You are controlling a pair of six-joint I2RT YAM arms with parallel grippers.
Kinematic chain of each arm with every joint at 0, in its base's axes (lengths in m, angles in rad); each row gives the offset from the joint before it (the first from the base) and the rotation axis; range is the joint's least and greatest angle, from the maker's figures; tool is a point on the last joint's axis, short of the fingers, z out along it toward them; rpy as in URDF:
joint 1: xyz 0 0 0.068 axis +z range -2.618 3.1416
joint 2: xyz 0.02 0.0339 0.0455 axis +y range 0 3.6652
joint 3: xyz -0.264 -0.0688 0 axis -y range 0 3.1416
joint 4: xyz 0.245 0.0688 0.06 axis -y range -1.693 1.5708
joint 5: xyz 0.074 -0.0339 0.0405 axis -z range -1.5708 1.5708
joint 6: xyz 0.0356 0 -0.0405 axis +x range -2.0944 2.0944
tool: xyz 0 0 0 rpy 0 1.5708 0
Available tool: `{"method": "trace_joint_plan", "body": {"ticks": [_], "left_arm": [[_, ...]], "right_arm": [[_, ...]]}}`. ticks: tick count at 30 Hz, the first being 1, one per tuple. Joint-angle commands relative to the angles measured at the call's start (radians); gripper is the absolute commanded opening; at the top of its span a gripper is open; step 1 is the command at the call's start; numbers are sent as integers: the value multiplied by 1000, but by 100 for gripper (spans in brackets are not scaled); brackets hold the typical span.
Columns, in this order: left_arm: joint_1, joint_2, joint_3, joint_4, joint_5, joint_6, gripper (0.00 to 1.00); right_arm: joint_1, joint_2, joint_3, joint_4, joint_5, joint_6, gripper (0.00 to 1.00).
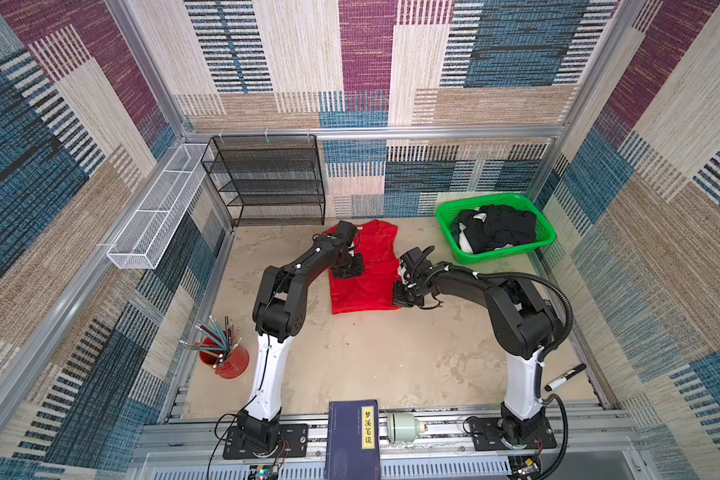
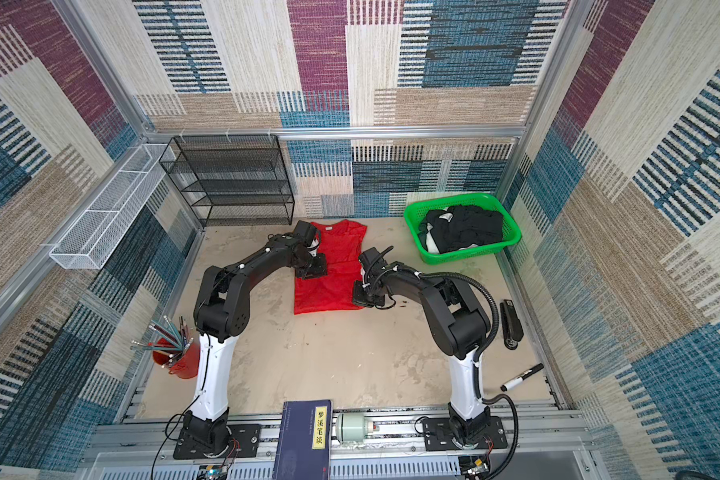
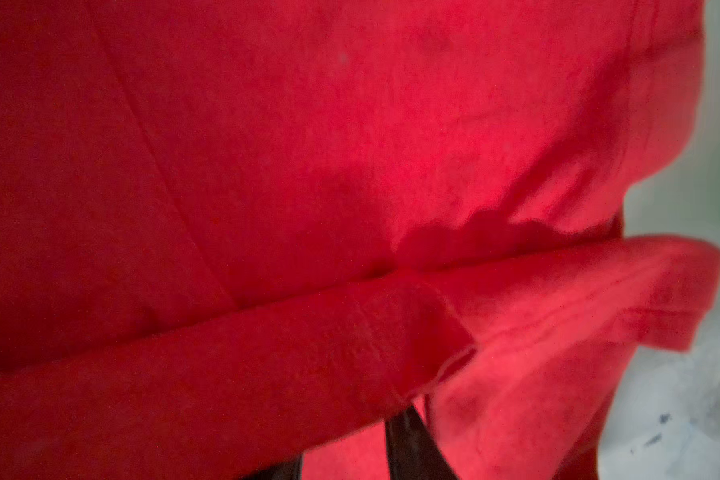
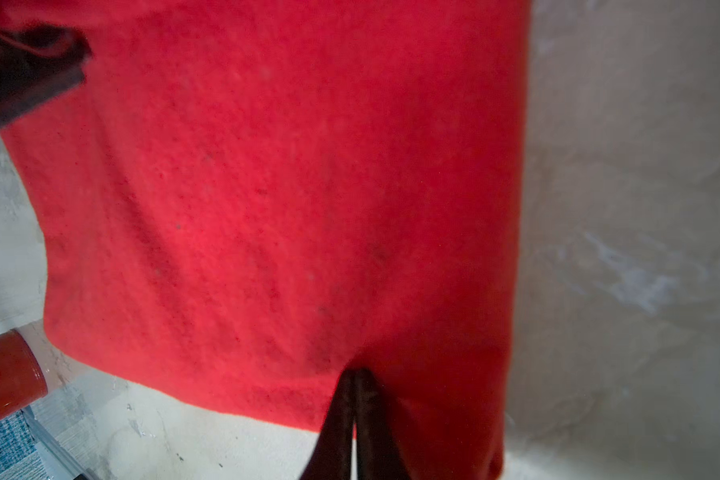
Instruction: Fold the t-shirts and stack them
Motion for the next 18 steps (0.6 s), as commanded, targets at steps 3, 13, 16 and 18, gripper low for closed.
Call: {"method": "trace_joint_plan", "body": {"ticks": [3, 13, 16, 18], "left_arm": [[29, 91, 194, -40, -97, 12, 35], [64, -59, 6, 80, -6, 40, 34], [68, -139, -146, 155, 0, 38, 32], [78, -151, -182, 160, 0, 36, 32]], "right_arm": [[2, 2, -26, -57, 15, 15, 9], [2, -12, 115, -135, 67, -29, 11], [-5, 32, 254, -173, 74, -41, 12], [-16, 92, 373, -201, 72, -56, 12]]}}
